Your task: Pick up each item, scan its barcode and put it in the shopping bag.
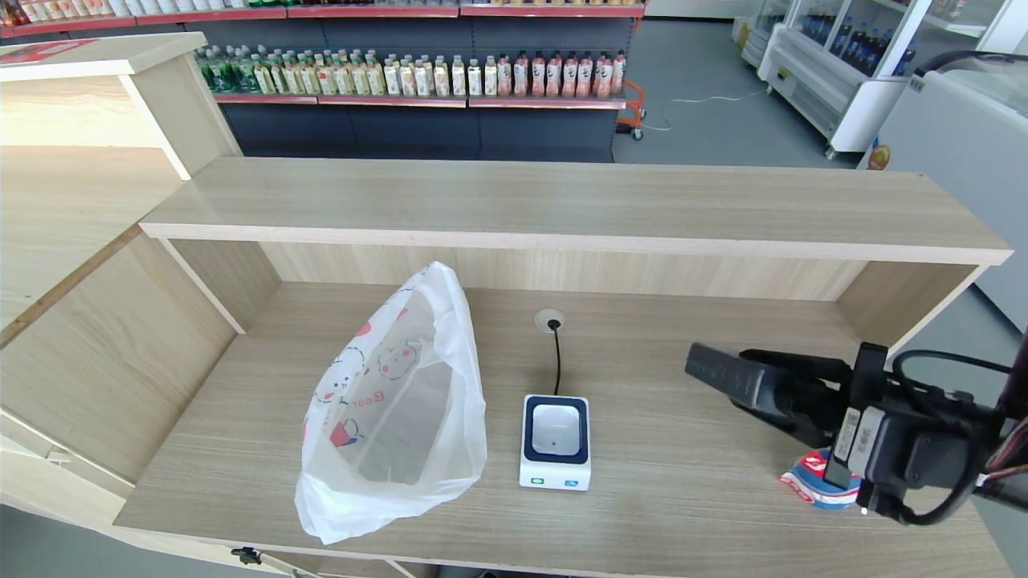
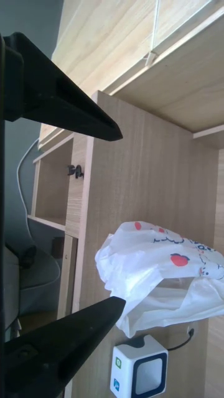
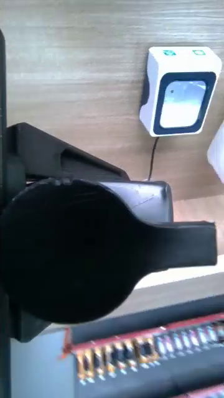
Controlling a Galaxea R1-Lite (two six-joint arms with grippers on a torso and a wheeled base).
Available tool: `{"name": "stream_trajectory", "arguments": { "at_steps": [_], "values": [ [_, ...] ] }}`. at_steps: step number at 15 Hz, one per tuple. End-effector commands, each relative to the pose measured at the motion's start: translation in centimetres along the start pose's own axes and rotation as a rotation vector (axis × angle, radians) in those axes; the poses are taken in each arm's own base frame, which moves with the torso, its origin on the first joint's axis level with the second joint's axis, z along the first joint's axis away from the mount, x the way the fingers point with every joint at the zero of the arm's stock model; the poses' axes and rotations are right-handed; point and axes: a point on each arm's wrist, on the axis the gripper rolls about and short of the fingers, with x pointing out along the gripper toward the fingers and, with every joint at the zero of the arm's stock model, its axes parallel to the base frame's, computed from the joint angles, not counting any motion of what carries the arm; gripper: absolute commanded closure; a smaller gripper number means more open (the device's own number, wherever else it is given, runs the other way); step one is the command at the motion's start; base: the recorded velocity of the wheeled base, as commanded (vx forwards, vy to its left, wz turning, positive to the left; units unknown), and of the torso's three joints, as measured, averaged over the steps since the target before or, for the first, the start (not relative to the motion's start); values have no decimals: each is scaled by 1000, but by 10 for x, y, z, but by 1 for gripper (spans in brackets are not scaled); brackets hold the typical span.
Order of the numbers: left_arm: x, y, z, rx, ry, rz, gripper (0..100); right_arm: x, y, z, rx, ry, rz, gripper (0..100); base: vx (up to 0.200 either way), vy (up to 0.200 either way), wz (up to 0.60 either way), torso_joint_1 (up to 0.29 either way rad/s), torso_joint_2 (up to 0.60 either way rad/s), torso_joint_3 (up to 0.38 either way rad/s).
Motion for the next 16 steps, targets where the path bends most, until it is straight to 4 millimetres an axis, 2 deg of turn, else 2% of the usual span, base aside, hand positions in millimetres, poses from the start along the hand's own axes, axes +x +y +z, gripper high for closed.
{"name": "stream_trajectory", "arguments": {
  "at_steps": [1, 2, 3, 4, 7, 16],
  "values": [
    [0, 0, 0, 0, 0, 0, 0, -2, 8, -6, -455, -287, 60, 100, 0, 0, 0, 0, 0, 0],
    [0, 0, 0, -1, 0, 0, 0, -1, 12, -6, -529, -344, 65, 100, 0, 0, 0, 0, 0, 0],
    [0, 0, 0, 0, 0, 0, 0, 5, 27, -2, -698, -494, 90, 100, 0, 0, 0, 0, 0, 0],
    [0, 0, 0, -1, 0, 0, 0, 9, 39, 1, -781, -567, 122, 100, 0, 0, 0, 0, 0, 0],
    [0, 0, 0, -1, 0, 0, 0, 11, 62, 20, -878, -744, 183, 100, 0, 0, 0, 0, 0, 0],
    [0, 0, 0, -1, 0, 0, 0, 22, 61, 21, -954, -767, 127, 100, 0, 0, 0, 0, 0, 0]
  ]
}}
